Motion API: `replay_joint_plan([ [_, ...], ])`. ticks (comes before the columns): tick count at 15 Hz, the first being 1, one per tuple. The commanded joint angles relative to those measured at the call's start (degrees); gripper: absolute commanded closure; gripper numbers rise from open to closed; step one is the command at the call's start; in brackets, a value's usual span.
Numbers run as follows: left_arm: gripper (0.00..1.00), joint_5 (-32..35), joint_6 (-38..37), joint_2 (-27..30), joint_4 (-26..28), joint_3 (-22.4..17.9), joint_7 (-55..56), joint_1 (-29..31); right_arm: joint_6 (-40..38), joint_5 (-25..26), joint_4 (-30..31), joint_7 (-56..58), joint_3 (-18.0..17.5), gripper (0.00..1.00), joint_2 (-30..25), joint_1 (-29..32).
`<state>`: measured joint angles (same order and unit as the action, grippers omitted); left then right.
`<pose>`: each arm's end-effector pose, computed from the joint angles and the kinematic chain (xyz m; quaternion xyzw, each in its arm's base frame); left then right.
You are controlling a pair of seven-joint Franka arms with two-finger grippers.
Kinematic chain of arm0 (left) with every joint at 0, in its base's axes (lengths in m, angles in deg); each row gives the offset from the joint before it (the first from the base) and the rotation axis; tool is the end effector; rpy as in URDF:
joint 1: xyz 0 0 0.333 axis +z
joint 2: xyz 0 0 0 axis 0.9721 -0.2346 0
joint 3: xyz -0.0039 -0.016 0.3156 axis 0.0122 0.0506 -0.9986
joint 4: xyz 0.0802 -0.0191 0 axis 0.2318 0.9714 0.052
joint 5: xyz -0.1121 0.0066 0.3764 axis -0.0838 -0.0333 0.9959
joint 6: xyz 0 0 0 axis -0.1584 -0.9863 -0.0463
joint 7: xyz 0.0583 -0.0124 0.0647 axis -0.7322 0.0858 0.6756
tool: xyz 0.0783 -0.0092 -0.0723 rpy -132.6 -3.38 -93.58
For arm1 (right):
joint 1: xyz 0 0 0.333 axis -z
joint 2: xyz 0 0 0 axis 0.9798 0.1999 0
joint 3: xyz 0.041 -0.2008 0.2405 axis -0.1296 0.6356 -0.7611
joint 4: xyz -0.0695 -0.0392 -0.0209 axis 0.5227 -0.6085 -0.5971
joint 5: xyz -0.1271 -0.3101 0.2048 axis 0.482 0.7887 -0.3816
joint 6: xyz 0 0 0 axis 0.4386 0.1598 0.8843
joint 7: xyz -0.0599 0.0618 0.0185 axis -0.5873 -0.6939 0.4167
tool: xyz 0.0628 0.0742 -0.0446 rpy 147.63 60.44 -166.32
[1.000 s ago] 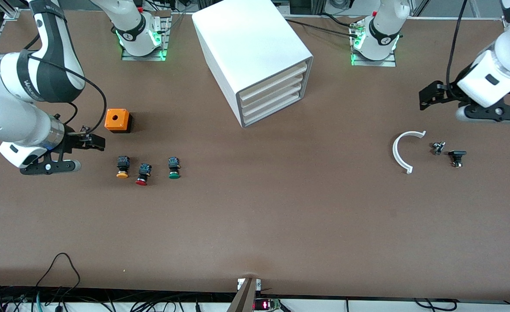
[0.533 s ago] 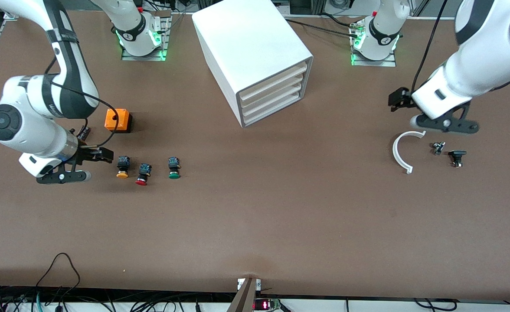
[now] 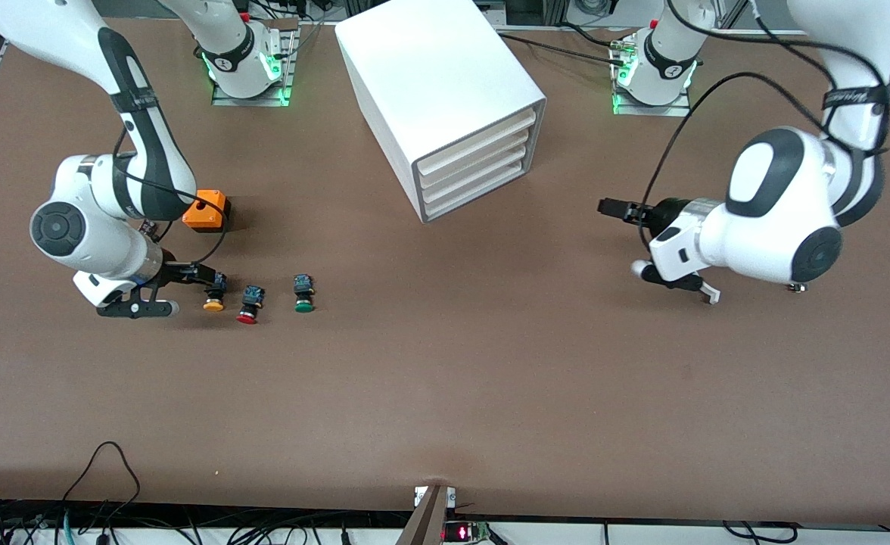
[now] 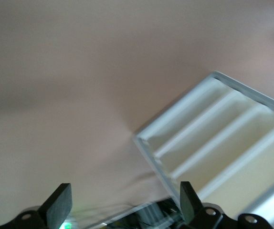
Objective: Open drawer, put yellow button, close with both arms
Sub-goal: 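Lower the right gripper onto the yellow button while the left gripper reaches the drawer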
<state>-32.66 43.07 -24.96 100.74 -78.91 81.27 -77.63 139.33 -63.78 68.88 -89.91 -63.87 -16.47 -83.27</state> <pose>0.5730 -0.1675 0.3664 0.9221 -0.0541 -0.2939 0.2459 0.6078 0.0177 0.2553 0.9986 0.0040 -0.0427 0.0314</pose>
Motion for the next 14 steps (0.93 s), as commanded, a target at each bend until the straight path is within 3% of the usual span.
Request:
replay_joint_plan([
  [1, 0.0, -12.2, -0.2, 0.4, 6.1, 0.4, -1.3, -0.7, 3.7, -0.2, 0.1, -1.1, -0.4, 0.0, 3.1, 0.1],
  [3, 0.0, -20.5, -0.2, -0.3, 10.4, 0.4, -5.7, -0.9, 6.8, -0.2, 0.1, -1.1, -0.5, 0.0, 5.4, 0.1],
  [7, 0.0, -29.7, 1.3, -1.5, 17.5, 0.9, -14.4, -3.6, 7.8, -0.1, 0.1, -1.0, -0.5, 0.0, 7.1, 0.1],
  [11, 0.01, -32.4, 2.1, -1.9, 20.0, 4.5, -15.2, -4.4, 7.8, -0.2, 1.3, -1.0, -1.3, 0.0, 6.9, 0.1],
  [14, 0.04, -32.5, 7.2, -2.0, 21.9, 7.9, -15.5, -4.9, 7.8, -0.2, 2.9, -0.8, -1.3, 0.0, 5.7, 0.1],
])
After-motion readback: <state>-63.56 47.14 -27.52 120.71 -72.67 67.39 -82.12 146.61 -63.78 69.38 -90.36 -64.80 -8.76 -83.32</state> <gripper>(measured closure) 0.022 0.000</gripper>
